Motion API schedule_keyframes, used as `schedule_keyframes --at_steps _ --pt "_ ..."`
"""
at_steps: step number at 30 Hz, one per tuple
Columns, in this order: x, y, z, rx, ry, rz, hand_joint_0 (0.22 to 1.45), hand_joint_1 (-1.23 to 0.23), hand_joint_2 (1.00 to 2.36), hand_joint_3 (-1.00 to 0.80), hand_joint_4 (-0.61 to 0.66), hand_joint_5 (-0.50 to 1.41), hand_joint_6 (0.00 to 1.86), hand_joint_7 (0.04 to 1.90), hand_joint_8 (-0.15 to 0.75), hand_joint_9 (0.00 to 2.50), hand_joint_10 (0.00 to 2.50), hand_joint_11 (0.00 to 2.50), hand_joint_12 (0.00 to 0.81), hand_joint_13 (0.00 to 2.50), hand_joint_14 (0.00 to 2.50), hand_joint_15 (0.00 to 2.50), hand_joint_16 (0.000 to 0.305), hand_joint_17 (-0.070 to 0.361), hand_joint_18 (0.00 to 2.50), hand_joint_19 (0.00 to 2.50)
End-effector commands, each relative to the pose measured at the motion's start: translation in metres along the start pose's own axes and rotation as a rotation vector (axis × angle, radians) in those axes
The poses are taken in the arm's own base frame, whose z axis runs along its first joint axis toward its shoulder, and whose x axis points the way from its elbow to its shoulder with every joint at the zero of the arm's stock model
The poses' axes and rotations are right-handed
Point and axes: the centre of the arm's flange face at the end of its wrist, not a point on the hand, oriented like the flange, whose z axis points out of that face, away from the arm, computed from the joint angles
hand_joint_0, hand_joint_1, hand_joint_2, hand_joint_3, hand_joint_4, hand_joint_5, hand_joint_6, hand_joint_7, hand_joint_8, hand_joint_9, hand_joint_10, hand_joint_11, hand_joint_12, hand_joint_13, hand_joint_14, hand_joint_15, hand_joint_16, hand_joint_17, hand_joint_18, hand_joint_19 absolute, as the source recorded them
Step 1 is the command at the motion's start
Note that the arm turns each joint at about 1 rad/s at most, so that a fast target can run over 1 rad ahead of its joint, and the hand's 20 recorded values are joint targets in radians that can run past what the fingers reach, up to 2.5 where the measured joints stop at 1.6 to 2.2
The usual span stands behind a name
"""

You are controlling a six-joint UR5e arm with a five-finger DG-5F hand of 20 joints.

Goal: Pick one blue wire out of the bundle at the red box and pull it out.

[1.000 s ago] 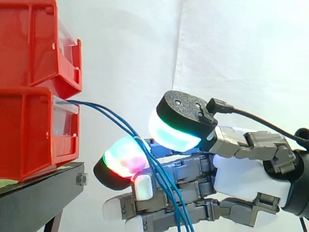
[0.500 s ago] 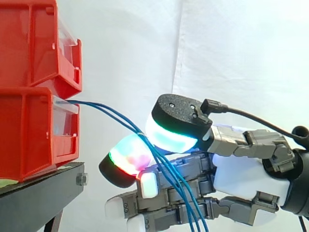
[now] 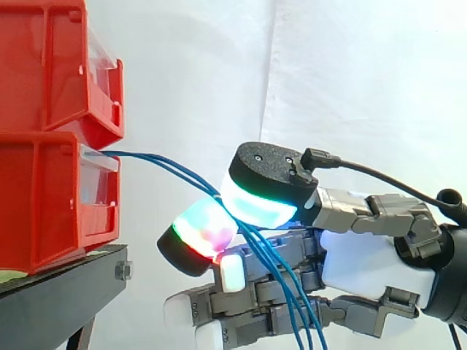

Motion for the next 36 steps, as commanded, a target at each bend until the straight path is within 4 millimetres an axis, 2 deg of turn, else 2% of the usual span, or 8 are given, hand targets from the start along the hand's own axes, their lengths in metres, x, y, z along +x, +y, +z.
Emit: schedule_keyframes --at_steps 1,9,17,26,36 --pt "-0.0011 0.0002 0.0005 -0.001 0.0 0.019 0.57 -0.69 1.01 -0.27 0.17 -0.1 0.87 1.15 0.31 0.98 0.02 0.64 0.393 0.71 0.01 0.33 0.06 0.136 0.63 0.36" --pt "-0.0042 0.0055 0.007 -0.012 -0.004 0.026 0.56 -0.65 1.01 -0.38 0.21 -0.1 0.85 1.14 0.314 0.98 0.02 0.63 0.394 0.71 0.01 0.33 0.061 0.137 0.63 0.37" --pt "-0.0046 0.007 0.0087 -0.007 0.0 0.013 0.55 -0.65 1.01 -0.41 0.23 -0.1 0.85 1.11 0.314 0.98 0.02 0.63 0.4 0.72 0.01 0.33 0.061 0.138 0.63 0.37" --pt "-0.0053 0.0064 0.0083 -0.002 -0.005 -0.004 0.55 -0.65 1.01 -0.4 0.23 -0.1 0.84 1.11 0.315 1.01 0.02 0.63 0.395 0.73 0.01 0.32 0.06 0.136 0.65 0.37" --pt "-0.0059 0.0054 0.0074 0.016 -0.006 -0.011 0.59 -0.72 1.01 -0.3 0.21 -0.09 0.85 1.2 0.318 1.04 0.02 0.67 0.387 0.76 0.01 0.33 0.058 0.131 0.67 0.37"
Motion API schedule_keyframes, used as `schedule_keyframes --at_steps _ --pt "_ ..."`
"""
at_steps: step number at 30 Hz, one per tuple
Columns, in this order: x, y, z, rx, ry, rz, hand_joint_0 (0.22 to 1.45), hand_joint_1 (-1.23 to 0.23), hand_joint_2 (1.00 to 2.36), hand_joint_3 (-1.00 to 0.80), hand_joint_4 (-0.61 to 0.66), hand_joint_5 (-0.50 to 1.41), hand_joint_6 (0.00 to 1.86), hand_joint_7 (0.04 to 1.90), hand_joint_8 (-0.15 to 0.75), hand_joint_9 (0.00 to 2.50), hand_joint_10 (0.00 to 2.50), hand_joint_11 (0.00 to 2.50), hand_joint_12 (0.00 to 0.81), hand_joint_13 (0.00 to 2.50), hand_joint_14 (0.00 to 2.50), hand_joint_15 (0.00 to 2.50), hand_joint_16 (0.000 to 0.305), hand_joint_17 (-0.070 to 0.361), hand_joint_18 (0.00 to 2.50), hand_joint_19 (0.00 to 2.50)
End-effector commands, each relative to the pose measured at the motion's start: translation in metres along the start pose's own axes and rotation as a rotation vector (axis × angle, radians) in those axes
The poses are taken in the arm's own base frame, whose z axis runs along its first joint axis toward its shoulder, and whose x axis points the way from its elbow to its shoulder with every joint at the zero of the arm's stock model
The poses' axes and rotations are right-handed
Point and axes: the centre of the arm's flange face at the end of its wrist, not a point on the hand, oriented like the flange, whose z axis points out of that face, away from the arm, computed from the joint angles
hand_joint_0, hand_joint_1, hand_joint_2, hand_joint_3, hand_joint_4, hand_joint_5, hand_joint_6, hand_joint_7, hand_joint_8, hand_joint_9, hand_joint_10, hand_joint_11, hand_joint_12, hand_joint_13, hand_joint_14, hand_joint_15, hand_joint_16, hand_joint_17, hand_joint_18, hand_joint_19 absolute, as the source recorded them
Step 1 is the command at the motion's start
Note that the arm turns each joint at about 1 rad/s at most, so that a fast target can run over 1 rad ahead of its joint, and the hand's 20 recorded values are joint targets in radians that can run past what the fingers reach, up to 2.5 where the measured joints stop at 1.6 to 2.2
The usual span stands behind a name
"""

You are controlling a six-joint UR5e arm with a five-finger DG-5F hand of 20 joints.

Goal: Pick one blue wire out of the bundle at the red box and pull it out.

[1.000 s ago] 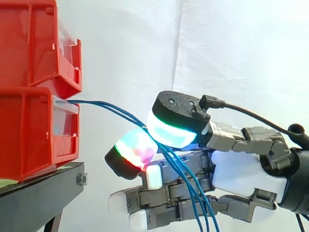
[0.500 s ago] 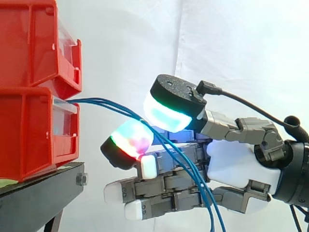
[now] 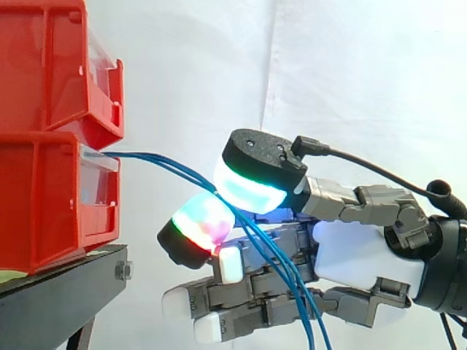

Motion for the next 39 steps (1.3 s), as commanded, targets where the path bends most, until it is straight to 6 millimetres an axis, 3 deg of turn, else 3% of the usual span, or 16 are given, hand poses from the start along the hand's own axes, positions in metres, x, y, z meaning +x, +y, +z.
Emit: schedule_keyframes --at_steps 1,16,24,34,39 --pt "0.0 0.0 0.0 0.002 0.0 0.0 0.58 -0.72 1.01 -0.29 0.2 -0.09 0.85 1.2 0.318 1.04 0.02 0.67 0.387 0.77 0.01 0.33 0.058 0.131 0.67 0.37" --pt "-0.002 0.006 0.006 0.008 0.003 0.022 0.58 -0.75 1.02 -0.22 0.14 -0.09 0.86 1.18 0.31 1.02 0.02 0.66 0.385 0.76 0.01 0.34 0.058 0.13 0.65 0.36" --pt "-0.01 0.019 0.003 0.058 0.018 0.01 0.59 -0.73 1.02 -0.25 0.15 -0.1 0.86 1.17 0.307 1.25 0.02 0.95 0.386 0.77 0.01 0.36 0.058 0.13 0.64 0.37" --pt "-0.014 0.02 0.004 0.065 0.014 0.028 0.6 -0.76 1.01 -0.28 0.17 -0.11 0.87 1.14 0.299 1.21 0.02 0.96 0.384 0.78 0.01 0.37 0.058 0.13 0.64 0.36" --pt "-0.021 0.036 0.005 0.069 0.009 0.014 0.62 -0.82 1.02 -0.3 0.16 -0.13 0.88 1.13 0.3 1.15 0.02 0.95 0.381 0.77 0.02 0.38 0.057 0.129 0.62 0.35"
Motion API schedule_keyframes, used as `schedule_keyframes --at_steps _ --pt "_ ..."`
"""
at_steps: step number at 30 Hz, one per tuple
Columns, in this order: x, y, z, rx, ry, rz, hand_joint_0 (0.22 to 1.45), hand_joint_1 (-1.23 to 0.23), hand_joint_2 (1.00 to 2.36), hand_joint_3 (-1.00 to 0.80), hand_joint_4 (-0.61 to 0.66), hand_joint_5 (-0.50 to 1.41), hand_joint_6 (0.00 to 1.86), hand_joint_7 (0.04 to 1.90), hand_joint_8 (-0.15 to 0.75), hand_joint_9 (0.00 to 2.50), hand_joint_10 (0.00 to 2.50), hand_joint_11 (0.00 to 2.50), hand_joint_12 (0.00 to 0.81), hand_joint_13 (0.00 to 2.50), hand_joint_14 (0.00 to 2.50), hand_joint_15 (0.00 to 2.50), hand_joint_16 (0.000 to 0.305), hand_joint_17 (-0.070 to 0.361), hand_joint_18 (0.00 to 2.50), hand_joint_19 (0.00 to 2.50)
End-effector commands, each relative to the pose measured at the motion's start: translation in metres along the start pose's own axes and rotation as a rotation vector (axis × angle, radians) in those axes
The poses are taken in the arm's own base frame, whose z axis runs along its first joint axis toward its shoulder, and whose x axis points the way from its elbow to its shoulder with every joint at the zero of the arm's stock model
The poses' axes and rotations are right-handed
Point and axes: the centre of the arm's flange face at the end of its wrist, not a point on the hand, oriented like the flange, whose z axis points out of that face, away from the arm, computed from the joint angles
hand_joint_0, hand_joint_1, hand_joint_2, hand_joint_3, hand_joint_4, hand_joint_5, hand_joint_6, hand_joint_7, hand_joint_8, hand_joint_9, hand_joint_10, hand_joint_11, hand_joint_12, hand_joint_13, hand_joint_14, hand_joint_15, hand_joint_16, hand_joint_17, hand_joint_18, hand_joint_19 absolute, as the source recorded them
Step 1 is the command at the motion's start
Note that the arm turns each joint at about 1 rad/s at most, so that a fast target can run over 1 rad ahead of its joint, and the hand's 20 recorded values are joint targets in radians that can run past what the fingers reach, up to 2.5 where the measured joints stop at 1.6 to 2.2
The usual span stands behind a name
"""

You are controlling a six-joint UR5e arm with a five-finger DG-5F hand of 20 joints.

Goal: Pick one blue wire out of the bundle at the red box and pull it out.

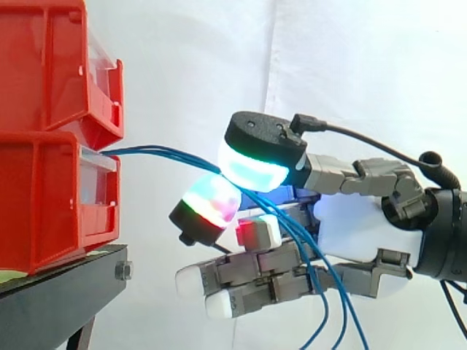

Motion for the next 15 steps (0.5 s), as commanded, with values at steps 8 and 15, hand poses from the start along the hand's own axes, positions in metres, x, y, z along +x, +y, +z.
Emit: schedule_keyframes --at_steps 8,15 --pt "-0.0069 0.0093 -0.0002 0.013 -0.005 -0.01 0.65 -0.86 1.01 -0.35 0.19 -0.14 0.87 1.2 0.307 1.1 0.02 0.92 0.383 0.77 0.02 0.38 0.058 0.131 0.61 0.33" --pt "-0.0108 0.0114 -0.0003 0.019 -0.007 -0.013 0.67 -0.88 1.01 -0.42 0.22 -0.15 0.86 1.26 0.313 1.02 0.02 0.88 0.388 0.76 0.02 0.39 0.06 0.135 0.6 0.3"
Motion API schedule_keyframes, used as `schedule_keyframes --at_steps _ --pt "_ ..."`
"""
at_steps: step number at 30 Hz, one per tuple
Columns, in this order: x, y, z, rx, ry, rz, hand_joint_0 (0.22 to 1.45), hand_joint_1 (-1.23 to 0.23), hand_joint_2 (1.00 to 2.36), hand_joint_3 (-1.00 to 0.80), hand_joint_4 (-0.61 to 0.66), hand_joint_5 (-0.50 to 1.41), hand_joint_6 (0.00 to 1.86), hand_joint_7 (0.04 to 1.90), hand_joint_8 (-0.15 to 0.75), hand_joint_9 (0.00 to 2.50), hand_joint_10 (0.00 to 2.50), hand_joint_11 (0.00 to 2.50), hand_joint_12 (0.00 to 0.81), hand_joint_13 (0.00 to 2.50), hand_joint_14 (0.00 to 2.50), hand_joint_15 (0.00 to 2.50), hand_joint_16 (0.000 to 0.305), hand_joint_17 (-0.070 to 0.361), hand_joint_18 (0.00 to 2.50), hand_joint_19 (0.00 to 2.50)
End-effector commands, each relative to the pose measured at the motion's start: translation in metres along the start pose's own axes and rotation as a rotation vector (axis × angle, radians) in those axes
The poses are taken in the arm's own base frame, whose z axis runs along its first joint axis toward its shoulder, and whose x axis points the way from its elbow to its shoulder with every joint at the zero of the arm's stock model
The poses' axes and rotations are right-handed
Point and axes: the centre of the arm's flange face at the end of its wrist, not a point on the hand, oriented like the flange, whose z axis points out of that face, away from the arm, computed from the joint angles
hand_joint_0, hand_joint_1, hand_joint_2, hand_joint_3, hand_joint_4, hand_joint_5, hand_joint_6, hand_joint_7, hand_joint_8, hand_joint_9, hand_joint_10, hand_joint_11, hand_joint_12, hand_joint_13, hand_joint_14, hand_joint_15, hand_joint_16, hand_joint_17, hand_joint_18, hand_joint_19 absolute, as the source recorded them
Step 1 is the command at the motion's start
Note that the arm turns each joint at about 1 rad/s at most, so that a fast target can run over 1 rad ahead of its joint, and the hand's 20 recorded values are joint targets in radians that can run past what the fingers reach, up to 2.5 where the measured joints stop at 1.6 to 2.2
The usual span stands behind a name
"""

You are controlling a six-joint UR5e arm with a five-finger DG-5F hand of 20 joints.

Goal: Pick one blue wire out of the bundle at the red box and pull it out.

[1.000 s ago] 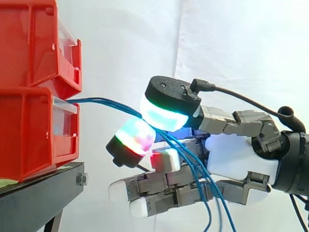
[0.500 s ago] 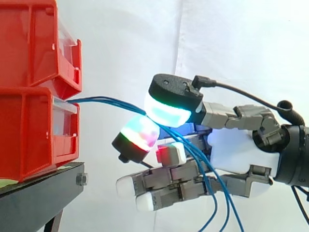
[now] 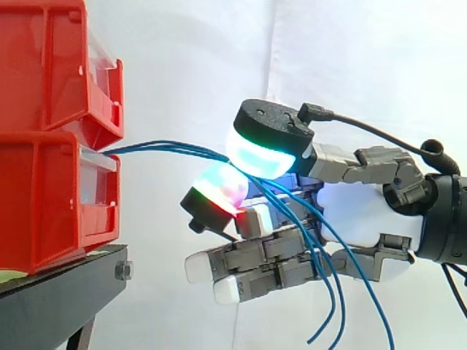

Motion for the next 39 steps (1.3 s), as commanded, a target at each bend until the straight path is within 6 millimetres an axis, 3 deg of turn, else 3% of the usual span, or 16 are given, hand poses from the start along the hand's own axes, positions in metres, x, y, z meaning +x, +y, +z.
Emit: schedule_keyframes --at_steps 1,15,20,25,30,39 --pt "-0.0013 0.0003 -0.0001 0.004 -0.001 -0.001 0.68 -0.88 1.0 -0.43 0.23 -0.15 0.86 1.26 0.316 1.01 0.02 0.89 0.388 0.74 0.02 0.38 0.06 0.135 0.6 0.3" --pt "-0.0027 -0.0012 -0.0011 0.013 -0.001 -0.007 0.72 -0.91 1.0 -0.49 0.28 -0.18 0.86 1.17 0.318 0.9 0.02 0.9 0.39 0.71 0.01 0.38 0.061 0.138 0.58 0.26" --pt "-0.0027 -0.0012 -0.0011 0.013 -0.001 -0.009 0.64 -0.88 1.0 -0.47 0.36 -0.17 0.85 1.09 0.315 0.93 0.02 0.87 0.387 0.7 0.02 0.39 0.061 0.137 0.57 0.31" --pt "-0.0027 -0.0012 -0.0011 0.013 -0.001 -0.009 0.54 -0.74 1.0 -0.47 0.34 -0.14 0.81 1.12 0.327 0.99 0.02 0.84 0.403 0.73 0.02 0.4 0.064 0.144 0.57 0.36" --pt "-0.0039 -0.0012 -0.0008 0.012 -0.003 -0.007 0.52 -0.63 1.0 -0.47 0.3 -0.13 0.79 1.15 0.326 1.05 0.02 0.82 0.407 0.75 0.01 0.4 0.065 0.146 0.58 0.39" --pt "-0.0038 -0.0005 -0.0003 0.01 -0.003 -0.008 0.59 -0.67 1.01 -0.3 0.22 -0.13 0.86 1.17 0.319 1.09 0.02 0.84 0.389 0.78 0.02 0.4 0.06 0.135 0.6 0.38"
